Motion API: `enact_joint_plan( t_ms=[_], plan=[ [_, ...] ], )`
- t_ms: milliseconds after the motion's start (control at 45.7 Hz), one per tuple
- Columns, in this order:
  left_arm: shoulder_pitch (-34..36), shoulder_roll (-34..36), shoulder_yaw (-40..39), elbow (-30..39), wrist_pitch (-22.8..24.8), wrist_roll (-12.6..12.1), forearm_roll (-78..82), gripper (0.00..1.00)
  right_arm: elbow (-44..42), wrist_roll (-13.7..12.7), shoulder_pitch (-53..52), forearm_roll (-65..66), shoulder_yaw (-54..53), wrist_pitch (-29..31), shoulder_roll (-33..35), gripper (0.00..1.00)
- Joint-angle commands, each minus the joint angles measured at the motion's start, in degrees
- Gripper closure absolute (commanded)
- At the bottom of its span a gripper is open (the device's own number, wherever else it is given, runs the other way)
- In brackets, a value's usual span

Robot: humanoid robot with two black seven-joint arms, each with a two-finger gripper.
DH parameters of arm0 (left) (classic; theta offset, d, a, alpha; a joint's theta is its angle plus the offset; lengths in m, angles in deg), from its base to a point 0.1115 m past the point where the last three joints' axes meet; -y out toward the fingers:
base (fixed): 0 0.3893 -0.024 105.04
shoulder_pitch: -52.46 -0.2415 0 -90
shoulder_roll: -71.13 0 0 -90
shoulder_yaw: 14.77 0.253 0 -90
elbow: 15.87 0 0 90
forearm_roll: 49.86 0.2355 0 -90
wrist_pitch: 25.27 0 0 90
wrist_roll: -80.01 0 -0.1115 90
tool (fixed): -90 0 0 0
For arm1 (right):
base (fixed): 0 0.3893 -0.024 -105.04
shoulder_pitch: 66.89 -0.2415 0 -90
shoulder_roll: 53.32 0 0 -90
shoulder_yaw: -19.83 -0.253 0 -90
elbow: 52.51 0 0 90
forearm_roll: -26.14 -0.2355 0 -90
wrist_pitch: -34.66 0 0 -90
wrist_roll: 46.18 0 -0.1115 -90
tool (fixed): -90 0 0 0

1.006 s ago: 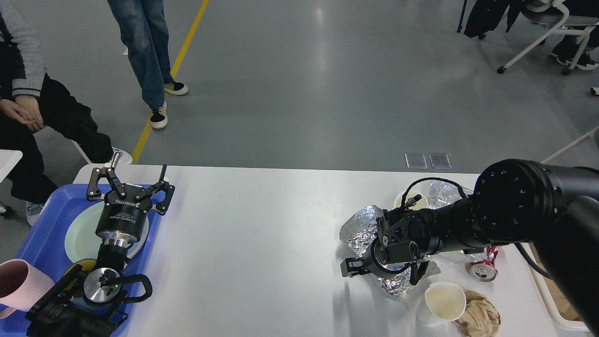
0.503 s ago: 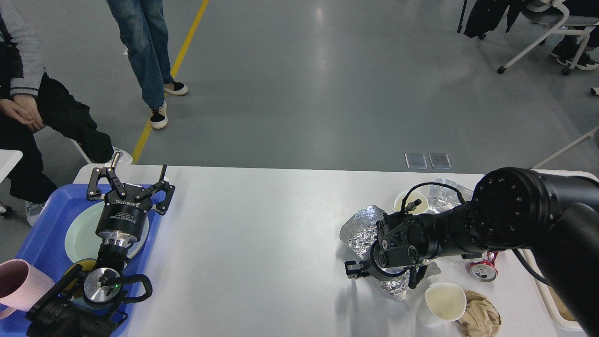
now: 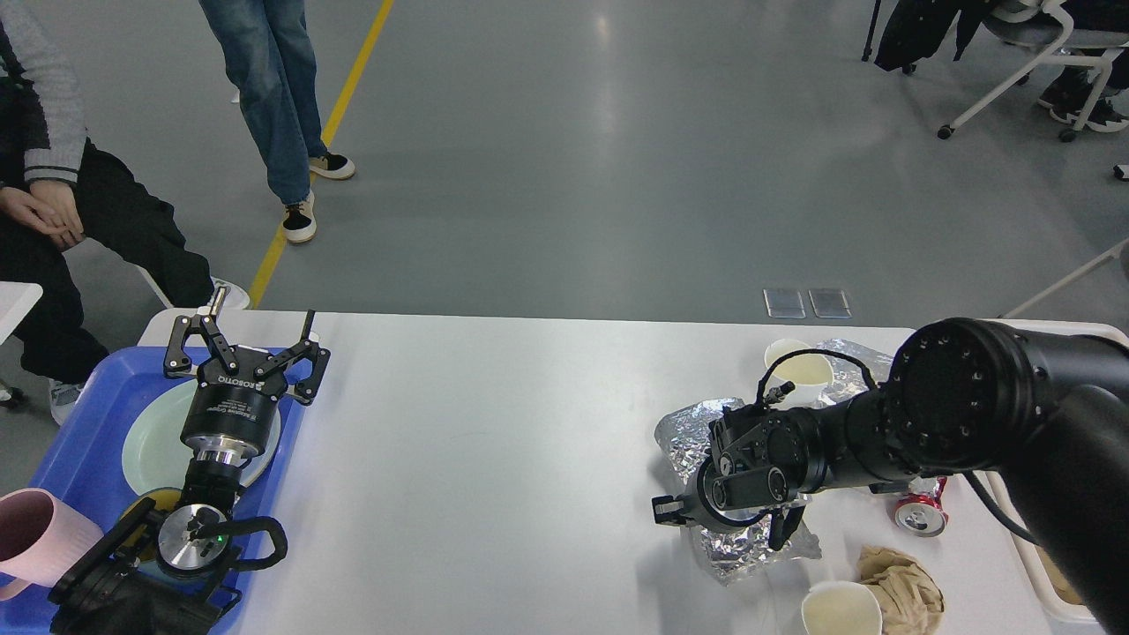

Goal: Tidy desktop
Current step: 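Grasp the crumpled foil tray with the right gripper, then lift the foil tray and carry it to the white bin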

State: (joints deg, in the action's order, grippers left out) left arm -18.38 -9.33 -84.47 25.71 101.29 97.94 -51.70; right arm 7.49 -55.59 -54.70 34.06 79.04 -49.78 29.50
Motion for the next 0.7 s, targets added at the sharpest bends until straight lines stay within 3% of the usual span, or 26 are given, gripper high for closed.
enact_joint_plan(
  t_ms=[0, 328, 678],
  plan=[
    [0.01, 0.04, 0.00, 0.00, 0.00, 0.00, 0.00, 0.04, 1.17, 0.01, -1.46, -0.36, -1.20, 0.07, -0.20, 1.00],
    [0.01, 0.04, 0.00, 0.00, 0.00, 0.00, 0.00, 0.04, 9.17, 0.01, -13.15, -5.98, -2.61, 3.93, 2.34, 1.00],
    [-0.08, 0.04, 0.00, 0.00, 0.00, 0.00, 0.00, 0.04, 18.40, 0.18, -35.21, -10.38, -1.56, 25.62, 14.38, 1.00]
  ],
)
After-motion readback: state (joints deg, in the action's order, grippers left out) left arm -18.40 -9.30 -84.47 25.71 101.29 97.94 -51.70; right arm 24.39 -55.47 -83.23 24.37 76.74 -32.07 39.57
